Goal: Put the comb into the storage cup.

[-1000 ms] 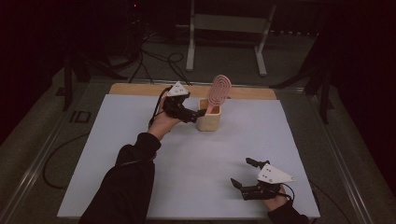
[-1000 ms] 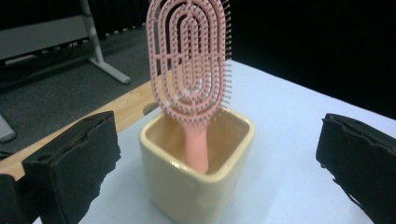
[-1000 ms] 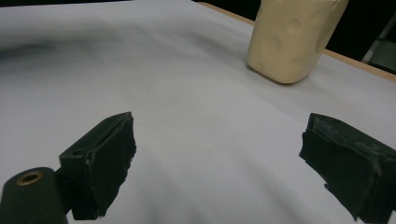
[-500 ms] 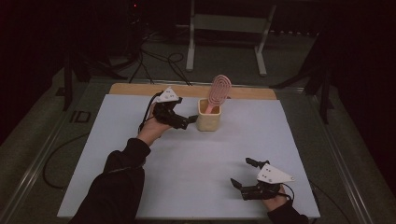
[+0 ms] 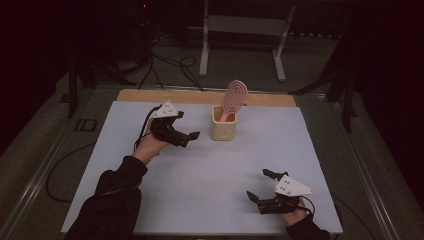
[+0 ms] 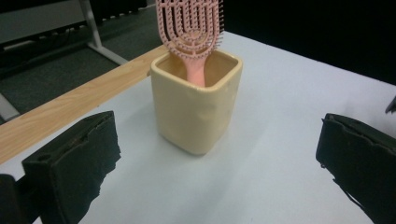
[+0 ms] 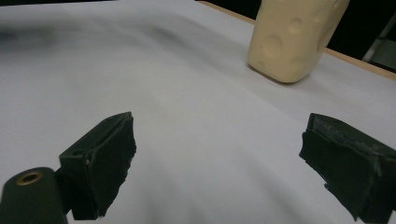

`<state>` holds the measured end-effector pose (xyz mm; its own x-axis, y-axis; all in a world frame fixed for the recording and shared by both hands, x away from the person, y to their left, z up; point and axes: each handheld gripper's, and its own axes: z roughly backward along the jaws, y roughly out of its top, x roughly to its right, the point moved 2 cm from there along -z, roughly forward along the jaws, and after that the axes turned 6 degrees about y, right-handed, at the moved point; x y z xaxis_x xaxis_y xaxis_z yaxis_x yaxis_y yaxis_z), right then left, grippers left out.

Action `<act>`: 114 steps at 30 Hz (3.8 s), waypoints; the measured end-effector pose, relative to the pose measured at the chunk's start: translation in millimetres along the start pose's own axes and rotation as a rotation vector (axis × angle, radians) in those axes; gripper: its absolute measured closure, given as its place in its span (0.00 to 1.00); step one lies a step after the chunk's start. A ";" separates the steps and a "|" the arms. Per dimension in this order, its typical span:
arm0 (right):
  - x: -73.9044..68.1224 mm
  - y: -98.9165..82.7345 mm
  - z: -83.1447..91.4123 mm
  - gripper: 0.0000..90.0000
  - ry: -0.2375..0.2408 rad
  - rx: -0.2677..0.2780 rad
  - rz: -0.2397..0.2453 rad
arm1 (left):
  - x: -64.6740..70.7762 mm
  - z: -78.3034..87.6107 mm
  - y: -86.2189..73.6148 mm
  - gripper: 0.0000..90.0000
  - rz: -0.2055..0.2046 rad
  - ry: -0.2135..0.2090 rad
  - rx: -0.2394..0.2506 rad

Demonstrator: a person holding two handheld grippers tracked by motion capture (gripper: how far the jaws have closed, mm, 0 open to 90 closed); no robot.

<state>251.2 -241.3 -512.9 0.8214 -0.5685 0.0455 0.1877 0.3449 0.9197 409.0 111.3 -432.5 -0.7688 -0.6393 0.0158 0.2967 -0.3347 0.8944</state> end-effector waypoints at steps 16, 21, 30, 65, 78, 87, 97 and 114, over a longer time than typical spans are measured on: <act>-0.1 0.1 -0.5 0.10 -0.002 -0.002 0.002 | -1.3 45.0 -40.3 0.00 0.005 0.039 -0.021; -0.6 0.3 -0.5 0.10 -0.001 -0.004 0.006 | -0.9 56.0 -56.8 0.00 0.000 0.058 -0.041; -0.8 0.7 -1.1 0.10 -0.002 -0.005 0.005 | 2.3 76.2 -80.9 0.00 0.003 0.068 -0.056; -1.1 1.1 -2.9 0.10 0.003 -0.010 0.010 | 21.9 144.7 -152.7 0.00 0.066 0.152 -0.040; -0.9 0.9 -3.1 0.10 0.001 -0.012 0.007 | 28.3 159.5 -169.9 0.00 0.097 0.184 -0.060; 0.0 0.2 -4.0 0.11 0.005 -0.014 0.015 | 25.6 165.1 -172.7 0.00 0.122 0.227 -0.034; 1.4 -1.4 -4.9 0.10 0.007 -0.015 0.007 | 26.5 160.2 -169.7 0.00 0.141 0.270 -0.063; 1.1 -2.1 -6.2 0.10 0.012 -0.025 0.003 | 29.9 158.4 -170.1 0.00 0.121 0.281 -0.049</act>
<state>255.1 -238.0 -517.2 0.8283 -0.5586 0.0433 0.1986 0.3649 0.9096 245.8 258.9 -513.3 -0.5415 -0.8406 -0.0093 0.4087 -0.2730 0.8709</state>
